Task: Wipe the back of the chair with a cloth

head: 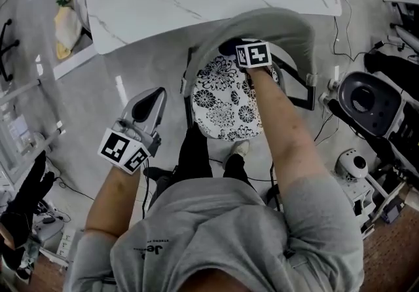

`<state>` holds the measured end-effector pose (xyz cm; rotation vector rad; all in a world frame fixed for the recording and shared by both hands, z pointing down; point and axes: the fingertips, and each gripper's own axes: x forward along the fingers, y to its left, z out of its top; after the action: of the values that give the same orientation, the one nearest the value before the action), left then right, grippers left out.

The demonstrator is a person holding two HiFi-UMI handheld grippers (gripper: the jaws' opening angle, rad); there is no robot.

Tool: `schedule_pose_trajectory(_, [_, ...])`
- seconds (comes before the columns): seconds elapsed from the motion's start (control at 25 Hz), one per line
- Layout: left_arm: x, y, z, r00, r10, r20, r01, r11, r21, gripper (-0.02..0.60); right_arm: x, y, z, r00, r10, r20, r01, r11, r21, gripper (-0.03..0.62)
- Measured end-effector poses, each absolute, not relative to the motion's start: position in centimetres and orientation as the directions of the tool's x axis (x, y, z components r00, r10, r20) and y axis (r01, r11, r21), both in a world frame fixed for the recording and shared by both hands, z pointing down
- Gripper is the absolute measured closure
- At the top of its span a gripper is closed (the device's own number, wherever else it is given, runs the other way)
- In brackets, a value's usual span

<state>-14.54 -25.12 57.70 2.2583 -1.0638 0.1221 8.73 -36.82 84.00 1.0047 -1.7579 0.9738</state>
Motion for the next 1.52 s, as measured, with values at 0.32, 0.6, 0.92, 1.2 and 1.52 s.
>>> schedule_pose_trajectory(0.32, [-11.1,-25.9,57.7,0.725,-0.601,0.337,-0.678,-0.534,0.505,0.568,21.2,-37.5,82.9,-0.156,-0.385,0.909,-0.976,-0.079,-0.202,0.496])
schedule_pose_trajectory(0.6, [-7.2,-25.6,57.5,0.769,-0.551,0.324,-0.633,-0.591,0.5,0.568,29.1,-33.9,82.0,-0.032,-0.478,0.878,-0.88,-0.404,-0.251,0.496])
schedule_pose_trajectory(0.92, [-4.1,-24.5,56.0,0.792,-0.525,0.31,-0.607,-0.628,0.487,0.568,32.6,-30.8,80.5,0.003,-0.513,0.858,-0.823,-0.489,-0.289,0.497])
schedule_pose_trajectory(1.2, [-2.2,-22.7,54.7,0.794,-0.532,0.294,-0.604,-0.635,0.481,0.568,29.8,-30.3,78.2,-0.182,-0.526,0.83,-0.839,-0.357,-0.41,0.497])
schedule_pose_trajectory(1.52, [2.1,-18.4,50.4,0.81,-0.532,0.247,-0.582,-0.677,0.45,0.568,26.4,-26.8,69.5,-0.401,-0.574,0.714,-0.845,-0.068,-0.53,0.497])
